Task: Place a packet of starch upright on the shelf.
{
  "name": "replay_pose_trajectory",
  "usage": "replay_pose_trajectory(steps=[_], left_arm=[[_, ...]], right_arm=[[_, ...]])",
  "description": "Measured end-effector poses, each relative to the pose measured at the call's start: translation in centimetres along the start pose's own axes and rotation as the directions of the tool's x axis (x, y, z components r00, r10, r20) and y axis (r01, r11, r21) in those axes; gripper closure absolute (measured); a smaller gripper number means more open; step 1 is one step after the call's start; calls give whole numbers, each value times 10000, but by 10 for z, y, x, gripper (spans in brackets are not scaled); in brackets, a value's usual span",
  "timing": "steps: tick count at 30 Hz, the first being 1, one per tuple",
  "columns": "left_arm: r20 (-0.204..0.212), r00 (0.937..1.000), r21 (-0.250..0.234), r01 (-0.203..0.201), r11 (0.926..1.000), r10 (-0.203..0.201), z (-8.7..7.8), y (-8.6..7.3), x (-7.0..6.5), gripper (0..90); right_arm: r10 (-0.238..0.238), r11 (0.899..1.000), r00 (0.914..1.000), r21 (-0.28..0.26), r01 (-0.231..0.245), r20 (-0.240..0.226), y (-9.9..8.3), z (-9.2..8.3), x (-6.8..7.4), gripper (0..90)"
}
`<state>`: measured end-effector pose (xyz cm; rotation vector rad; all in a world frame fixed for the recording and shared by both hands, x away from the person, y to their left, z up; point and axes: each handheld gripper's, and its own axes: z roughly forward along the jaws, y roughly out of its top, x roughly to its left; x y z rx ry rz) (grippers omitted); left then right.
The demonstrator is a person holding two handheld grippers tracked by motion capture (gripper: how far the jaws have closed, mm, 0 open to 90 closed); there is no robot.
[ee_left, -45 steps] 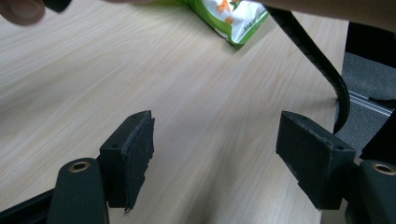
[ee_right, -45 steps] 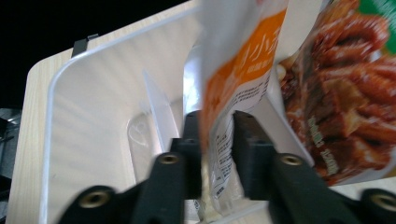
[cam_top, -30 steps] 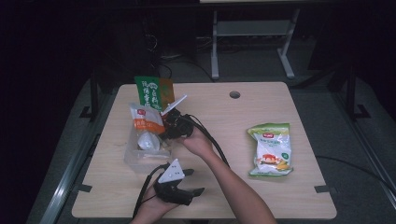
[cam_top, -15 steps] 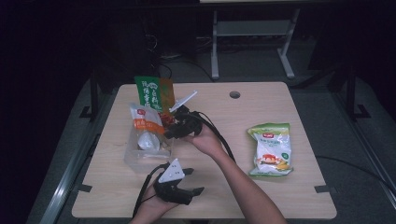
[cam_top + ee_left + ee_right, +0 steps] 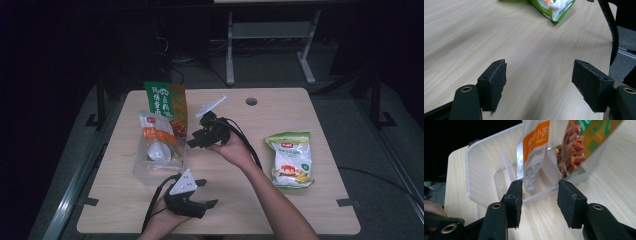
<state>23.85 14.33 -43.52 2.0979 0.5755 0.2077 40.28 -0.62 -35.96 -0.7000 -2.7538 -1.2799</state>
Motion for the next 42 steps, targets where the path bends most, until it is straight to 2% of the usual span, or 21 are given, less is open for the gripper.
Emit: replay_pose_trajectory(steps=[5, 10, 18, 30, 39, 42], left_arm=[[15, 10000, 61, 29, 10000, -29, 1, 0, 0, 275], [8, 10000, 100, -12, 9999, 12, 1, 0, 0, 275], [2, 10000, 13, 59, 10000, -59, 1, -1, 0, 275], [-4, 10000, 126, 10, 9999, -10, 3, -1, 1, 274], [-21, 9999, 51, 124, 9999, -123, 3, -1, 2, 275], [-22, 10000, 72, 22, 10000, -22, 3, -1, 3, 275]], right_arm=[[281, 9996, 9996, -38, -281, 15, -8, -8, -4, 526], [359, 9994, 9993, 6, -359, 52, -15, -15, -8, 513], [399, 9992, 9983, -3, -399, 419, -30, -35, -15, 481], [1078, 9941, 9905, 21, -1083, 853, -59, -66, -27, 451], [1330, 9909, 9856, 48, -1342, 1043, -74, -82, -31, 433], [1356, 9906, 9842, 5, -1365, 1138, -78, -88, -33, 429]])
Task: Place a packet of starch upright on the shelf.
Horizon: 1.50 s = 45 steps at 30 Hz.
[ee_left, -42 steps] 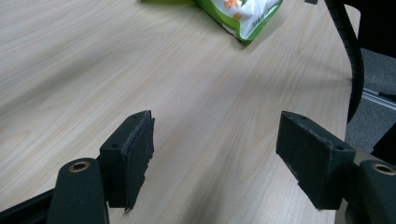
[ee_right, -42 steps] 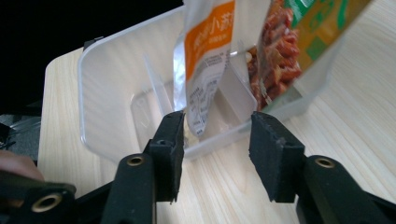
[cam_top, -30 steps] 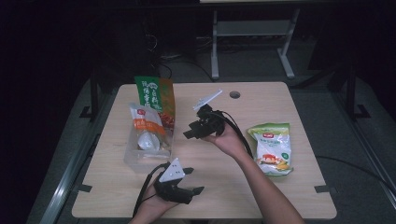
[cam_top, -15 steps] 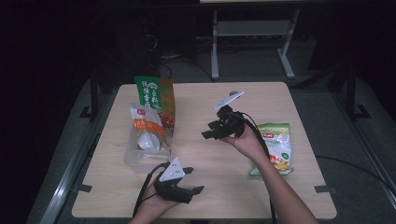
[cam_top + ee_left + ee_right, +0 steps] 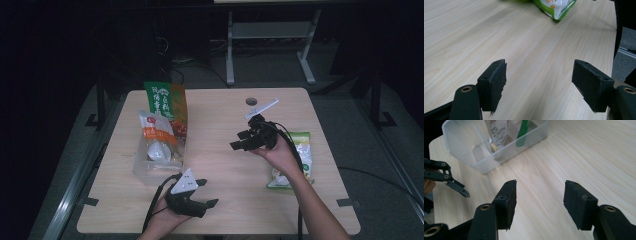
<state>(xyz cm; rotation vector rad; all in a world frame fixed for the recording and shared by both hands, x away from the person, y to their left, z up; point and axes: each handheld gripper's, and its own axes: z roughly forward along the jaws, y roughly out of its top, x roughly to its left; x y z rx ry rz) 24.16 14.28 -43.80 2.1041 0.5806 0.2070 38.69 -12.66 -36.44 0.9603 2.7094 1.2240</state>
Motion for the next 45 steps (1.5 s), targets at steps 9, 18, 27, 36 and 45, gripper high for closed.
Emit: replay_pose_trajectory(steps=[9, 18, 27, 36, 45], left_arm=[[-32, 10000, -44, 42, 10000, -43, 0, 0, 0, 275], [-17, 10000, 38, 56, 10000, -55, 0, 0, 1, 275], [71, 9999, 38, 119, 9999, -119, 4, 3, 0, 275], [237, 9996, 48, 134, 9999, -136, 14, 14, -4, 294], [440, 9990, 44, 45, 10000, -46, 31, 30, -9, 293]], right_arm=[[146, 9999, 9995, 46, -148, 281, -8, -14, -4, 418], [417, 9991, 9976, 31, -420, 554, -23, -25, -12, 408], [720, 9973, 9933, 53, -728, 909, -43, -44, -19, 392], [1099, 9934, 9855, 188, -1132, 1290, -72, -62, -31, 377], [1504, 9876, 9709, 167, -1561, 1864, -100, -79, -40, 384]])
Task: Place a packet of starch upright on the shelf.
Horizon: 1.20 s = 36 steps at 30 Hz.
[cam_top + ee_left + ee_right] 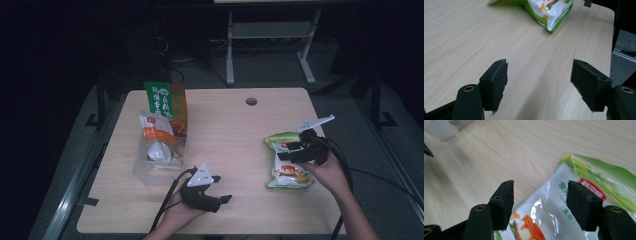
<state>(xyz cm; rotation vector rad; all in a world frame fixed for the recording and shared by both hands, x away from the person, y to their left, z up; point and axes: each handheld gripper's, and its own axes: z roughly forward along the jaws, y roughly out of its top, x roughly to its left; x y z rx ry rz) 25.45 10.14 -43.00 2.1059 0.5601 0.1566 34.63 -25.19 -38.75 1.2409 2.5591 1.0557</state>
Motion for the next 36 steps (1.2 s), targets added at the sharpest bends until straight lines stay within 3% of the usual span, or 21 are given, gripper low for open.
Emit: replay_pose_trajectory(steps=[12, 15, 19, 22, 26, 31, 36], left_arm=[[653, 9975, 123, -288, 9995, 279, 29, 24, -8, 304], [709, 9970, 167, -315, 9994, 302, 35, 28, -8, 323], [819, 9963, 224, -287, 9993, 268, 44, 33, -8, 339], [889, 9957, 263, -280, 9993, 256, 50, 34, -9, 354], [915, 9954, 299, -323, 9990, 295, 55, 37, -10, 353], [854, 9959, 268, -321, 9991, 297, 57, 40, -9, 353], [795, 9964, 275, -322, 9991, 300, 59, 41, -8, 353]], right_arm=[[691, 9975, 9955, 102, -699, 651, -31, -11, -28, 390], [922, 9954, 9907, 163, -943, 998, -39, -15, -35, 394], [1365, 9897, 9846, 291, -1404, 1094, -50, -16, -48, 403], [1762, 9828, 9793, 386, -1808, 992, -57, -13, -58, 421], [2240, 9741, 9742, 266, -2247, 270, -63, -9, -66, 505], [2161, 9763, 9764, 150, -2160, -47, -66, -8, -64, 623], [2033, 9789, 9790, 239, -2029, -133, -68, -8, -56, 667]])
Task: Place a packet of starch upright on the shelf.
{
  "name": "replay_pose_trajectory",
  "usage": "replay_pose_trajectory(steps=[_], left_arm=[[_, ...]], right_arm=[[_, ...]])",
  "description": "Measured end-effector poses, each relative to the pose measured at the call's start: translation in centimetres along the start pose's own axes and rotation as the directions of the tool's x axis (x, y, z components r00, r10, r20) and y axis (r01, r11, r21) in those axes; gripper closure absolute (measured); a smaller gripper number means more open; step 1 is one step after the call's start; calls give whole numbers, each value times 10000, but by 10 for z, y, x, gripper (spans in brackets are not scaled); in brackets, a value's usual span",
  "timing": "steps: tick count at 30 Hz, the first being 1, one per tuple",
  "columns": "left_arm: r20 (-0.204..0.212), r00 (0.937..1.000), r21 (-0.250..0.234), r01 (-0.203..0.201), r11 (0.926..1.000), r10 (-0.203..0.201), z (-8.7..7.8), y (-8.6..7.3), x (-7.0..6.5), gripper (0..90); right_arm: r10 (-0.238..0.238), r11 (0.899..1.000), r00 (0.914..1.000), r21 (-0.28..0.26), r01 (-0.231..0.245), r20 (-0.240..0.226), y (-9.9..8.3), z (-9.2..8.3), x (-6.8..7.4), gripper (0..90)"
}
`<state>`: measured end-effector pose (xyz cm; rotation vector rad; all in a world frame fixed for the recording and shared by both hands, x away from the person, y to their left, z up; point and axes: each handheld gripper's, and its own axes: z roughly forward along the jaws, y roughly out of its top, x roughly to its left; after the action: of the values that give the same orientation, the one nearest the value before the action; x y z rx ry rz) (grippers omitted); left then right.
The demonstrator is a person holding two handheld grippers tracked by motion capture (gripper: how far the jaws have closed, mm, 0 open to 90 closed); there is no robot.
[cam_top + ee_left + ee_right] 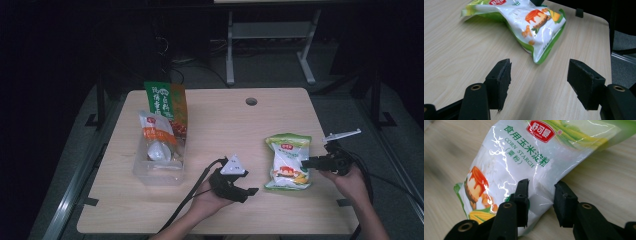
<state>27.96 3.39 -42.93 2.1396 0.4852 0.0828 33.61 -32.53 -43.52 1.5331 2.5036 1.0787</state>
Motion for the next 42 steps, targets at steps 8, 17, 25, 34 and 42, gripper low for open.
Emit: replay_pose_trajectory(steps=[8, 17, 25, 34, 42], left_arm=[[-74, 9999, 51, 97, 9999, -97, 3, 0, 3, 367], [-75, 9999, 79, 124, 9999, -124, 7, 1, 3, 372], [36, 9999, 97, 156, 9998, -156, 11, 5, 5, 371], [65, 9996, 124, 266, 9996, -266, 17, 8, 8, 359], [137, 9985, 11, 528, 9986, -528, 26, 18, 14, 342]], right_arm=[[-245, 9995, 9993, 196, 251, -294, -3, 6, 19, 681], [-50, 9996, 9994, 278, 59, -332, 3, 8, 12, 470], [372, 9991, 9908, 234, -345, -1303, 14, 24, -4, 548], [-595, 9971, 9937, 424, 638, -955, 18, 21, 16, 881], [-1104, 9932, 9892, -488, 1061, -965, 21, 0, 35, 886]])
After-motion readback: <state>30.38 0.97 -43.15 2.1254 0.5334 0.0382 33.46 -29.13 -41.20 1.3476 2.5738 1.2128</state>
